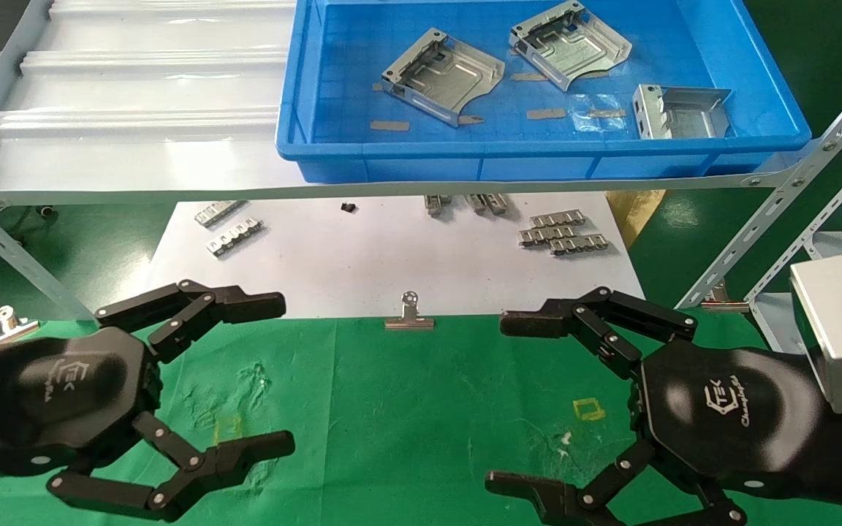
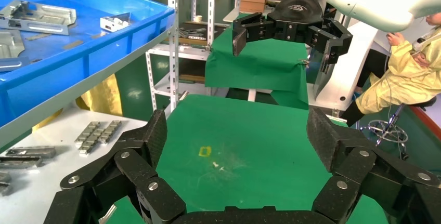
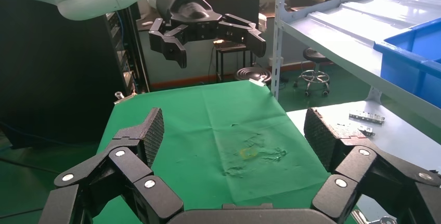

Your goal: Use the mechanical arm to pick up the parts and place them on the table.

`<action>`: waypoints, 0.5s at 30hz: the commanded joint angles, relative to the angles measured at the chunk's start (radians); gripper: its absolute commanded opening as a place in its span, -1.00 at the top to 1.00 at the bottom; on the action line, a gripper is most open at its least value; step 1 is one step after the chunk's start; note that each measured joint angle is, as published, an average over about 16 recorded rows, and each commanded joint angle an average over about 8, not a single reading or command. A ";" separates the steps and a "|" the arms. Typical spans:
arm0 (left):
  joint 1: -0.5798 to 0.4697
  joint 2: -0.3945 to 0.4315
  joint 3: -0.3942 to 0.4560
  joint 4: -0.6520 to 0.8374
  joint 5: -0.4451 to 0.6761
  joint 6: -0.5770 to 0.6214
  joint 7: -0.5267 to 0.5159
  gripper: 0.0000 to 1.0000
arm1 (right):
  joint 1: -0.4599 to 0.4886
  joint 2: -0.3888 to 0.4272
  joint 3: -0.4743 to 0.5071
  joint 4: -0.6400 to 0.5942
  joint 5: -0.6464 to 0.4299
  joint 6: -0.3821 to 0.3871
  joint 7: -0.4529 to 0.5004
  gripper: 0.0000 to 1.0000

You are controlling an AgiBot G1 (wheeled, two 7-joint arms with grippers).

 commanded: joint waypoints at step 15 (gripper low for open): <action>0.000 0.000 0.000 0.000 0.000 0.000 0.000 1.00 | 0.000 0.000 0.000 0.000 0.000 0.000 0.000 -1.00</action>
